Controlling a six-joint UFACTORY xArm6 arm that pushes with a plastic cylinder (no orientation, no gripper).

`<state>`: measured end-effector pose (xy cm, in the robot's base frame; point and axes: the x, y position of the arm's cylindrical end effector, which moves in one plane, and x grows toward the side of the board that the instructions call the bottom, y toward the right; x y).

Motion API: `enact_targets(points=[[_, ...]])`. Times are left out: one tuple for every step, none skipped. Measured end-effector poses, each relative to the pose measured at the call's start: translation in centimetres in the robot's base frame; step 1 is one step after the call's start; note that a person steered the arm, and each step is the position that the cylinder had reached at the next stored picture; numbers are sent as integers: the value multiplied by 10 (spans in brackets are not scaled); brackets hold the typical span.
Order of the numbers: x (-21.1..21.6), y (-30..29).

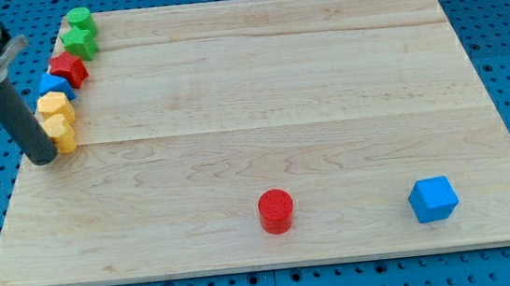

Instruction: Place the yellow heart below the yellow hexagon

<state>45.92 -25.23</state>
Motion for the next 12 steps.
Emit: enact_targets(points=[[1, 3], [18, 15], [28, 75], [15, 80], [8, 80], [-1, 78], [-11, 72], [-12, 51], [-12, 32], [-8, 22], [5, 27], [14, 54]])
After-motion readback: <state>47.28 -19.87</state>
